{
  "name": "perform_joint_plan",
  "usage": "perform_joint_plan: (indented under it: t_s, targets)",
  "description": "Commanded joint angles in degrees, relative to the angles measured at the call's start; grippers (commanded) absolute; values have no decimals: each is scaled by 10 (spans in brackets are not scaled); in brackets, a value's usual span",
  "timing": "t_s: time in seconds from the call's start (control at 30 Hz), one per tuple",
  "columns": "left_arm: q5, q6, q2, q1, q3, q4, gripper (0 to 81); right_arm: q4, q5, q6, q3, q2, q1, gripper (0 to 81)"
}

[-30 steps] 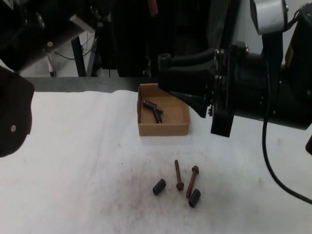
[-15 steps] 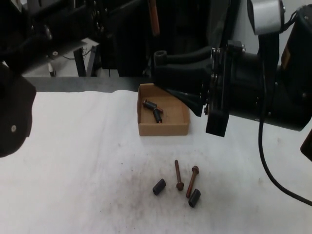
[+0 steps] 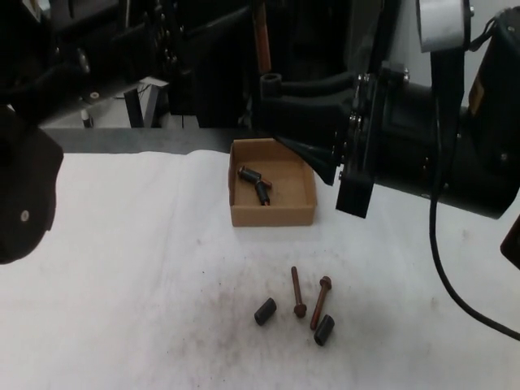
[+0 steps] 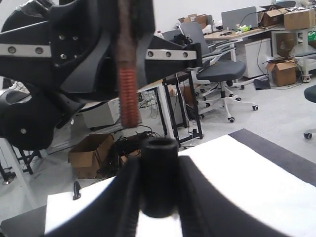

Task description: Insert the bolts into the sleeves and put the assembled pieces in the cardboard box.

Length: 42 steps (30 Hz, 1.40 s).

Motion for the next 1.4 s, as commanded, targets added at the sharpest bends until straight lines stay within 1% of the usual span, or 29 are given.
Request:
perform_joint_plan:
  t_s: [0.0, 0.13, 0.37, 0.57, 0.8, 1.37]
  targets:
    - [7, 12, -1, -5, -4, -2, 3, 7, -3, -20, -10, -1, 8, 8]
    - [8, 12, -1, -5, -4, -2, 3, 24, -2, -25, -12, -1, 9, 8]
    - [8, 12, -1, -5, -4, -2, 3, 1, -7, -10, -12, -1, -15, 8]
    - [8, 31, -1, -5, -4, -2, 3, -15, -8, -11, -12, -1, -14, 8]
    - [-9, 39, -1, -5, -4, -2, 3, -14, -52, -11, -12, -1, -14, 8]
    - [3, 39, -1, -5, -4, 11, 3, -19, -51, -13, -12, -2, -15, 8]
